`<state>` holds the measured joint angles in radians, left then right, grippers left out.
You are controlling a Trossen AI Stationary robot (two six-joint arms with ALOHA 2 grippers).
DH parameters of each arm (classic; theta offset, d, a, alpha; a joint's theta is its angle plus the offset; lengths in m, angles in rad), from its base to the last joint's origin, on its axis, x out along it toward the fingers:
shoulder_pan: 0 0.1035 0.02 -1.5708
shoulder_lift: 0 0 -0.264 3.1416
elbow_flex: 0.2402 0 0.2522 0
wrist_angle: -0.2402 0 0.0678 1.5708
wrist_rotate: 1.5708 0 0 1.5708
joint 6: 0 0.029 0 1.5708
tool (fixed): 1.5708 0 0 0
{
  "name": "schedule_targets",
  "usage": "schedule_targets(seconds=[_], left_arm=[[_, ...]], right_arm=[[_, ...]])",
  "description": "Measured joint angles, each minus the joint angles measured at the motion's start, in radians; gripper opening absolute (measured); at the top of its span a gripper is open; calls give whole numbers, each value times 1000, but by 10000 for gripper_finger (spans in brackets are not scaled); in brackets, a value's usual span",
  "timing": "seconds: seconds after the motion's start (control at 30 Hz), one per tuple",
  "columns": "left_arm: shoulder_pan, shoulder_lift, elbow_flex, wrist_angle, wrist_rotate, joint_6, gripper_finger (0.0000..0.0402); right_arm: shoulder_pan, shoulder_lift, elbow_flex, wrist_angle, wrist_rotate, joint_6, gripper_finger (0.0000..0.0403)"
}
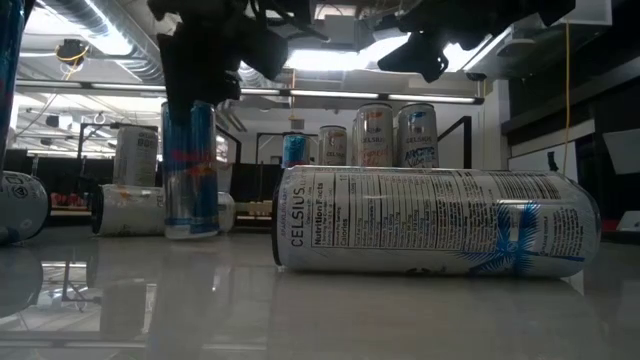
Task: Place canned beverage on shelf
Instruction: Put the blue soda can aligned with the other blue soda can on the shelf
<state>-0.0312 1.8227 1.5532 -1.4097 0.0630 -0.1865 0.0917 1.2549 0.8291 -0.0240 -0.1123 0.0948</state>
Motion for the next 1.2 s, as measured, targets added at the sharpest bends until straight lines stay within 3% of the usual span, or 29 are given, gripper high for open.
schedule_targets(seconds=[0.43, 1.0, 1.2], left_arm=[[-33, 0, 0, 29, -3, 14, 225], [-32, -1, 0, 34, -45, 13, 309], [-32, 0, 0, 31, -43, -84, 318]], right_arm=[[0, 0, 0, 27, 0, 0, 303], [0, 0, 0, 23, 0, 0, 303], [0, 0, 0, 23, 0, 0, 303]])
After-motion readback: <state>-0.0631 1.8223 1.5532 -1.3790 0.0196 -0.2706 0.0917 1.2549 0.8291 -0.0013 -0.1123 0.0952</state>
